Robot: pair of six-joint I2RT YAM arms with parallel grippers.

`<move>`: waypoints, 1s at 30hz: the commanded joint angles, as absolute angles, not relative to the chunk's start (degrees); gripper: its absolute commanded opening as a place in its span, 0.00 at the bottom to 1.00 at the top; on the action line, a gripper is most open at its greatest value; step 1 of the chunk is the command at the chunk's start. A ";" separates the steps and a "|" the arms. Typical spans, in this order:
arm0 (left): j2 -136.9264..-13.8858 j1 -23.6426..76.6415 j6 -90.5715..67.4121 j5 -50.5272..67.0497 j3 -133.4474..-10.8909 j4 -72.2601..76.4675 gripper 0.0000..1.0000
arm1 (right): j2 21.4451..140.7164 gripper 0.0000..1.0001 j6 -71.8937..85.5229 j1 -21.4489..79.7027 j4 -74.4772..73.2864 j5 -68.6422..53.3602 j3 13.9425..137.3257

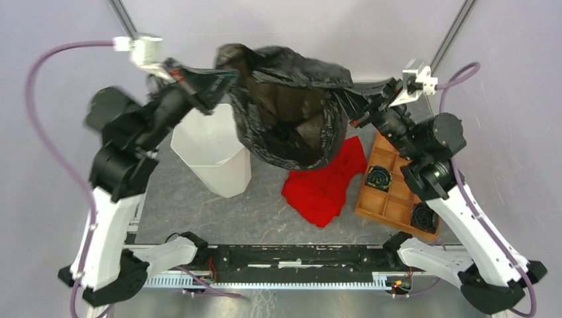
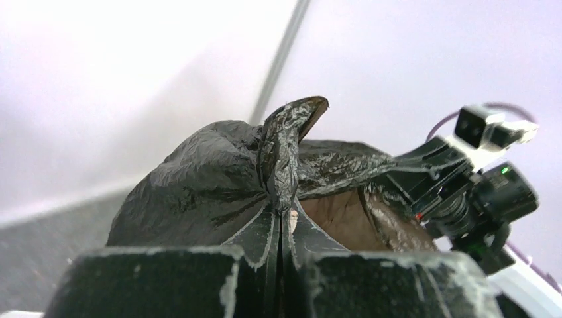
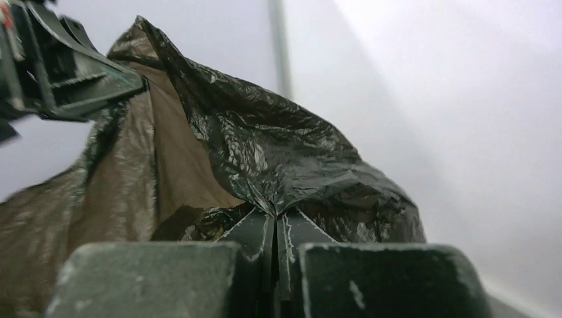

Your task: Put the trash bags into the trash bin

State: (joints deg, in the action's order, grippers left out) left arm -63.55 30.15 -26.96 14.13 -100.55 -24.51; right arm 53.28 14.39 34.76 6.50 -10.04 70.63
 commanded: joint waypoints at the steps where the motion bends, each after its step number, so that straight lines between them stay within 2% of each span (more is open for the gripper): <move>1: -56.97 30.33 -20.90 1.11 -104.79 -18.42 0.02 | 58.82 0.01 27.93 35.22 25.77 -23.44 78.56; 5: -51.61 30.32 -18.06 -6.55 -104.24 -17.84 0.02 | 65.22 0.01 38.51 39.24 36.70 -25.01 80.41; 10: -48.08 30.33 -15.39 -13.88 -103.96 -22.81 0.02 | 74.07 0.01 36.49 48.98 31.70 -23.79 87.46; 17: -51.04 30.35 -19.09 -14.63 -105.20 -28.95 0.02 | 74.97 0.01 32.27 50.72 28.13 -19.13 85.26; 24: -57.26 30.33 -26.22 -4.74 -104.86 -31.42 0.02 | 79.81 0.01 27.36 51.31 21.99 -19.42 87.44; 30: -57.93 30.37 -29.44 3.94 -102.34 -27.97 0.02 | 85.78 0.05 20.19 54.74 14.65 -19.02 96.94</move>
State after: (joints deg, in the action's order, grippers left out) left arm -59.31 30.15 -24.77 -3.44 -102.98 -30.59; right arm 82.89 26.09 52.51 19.11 -19.31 89.73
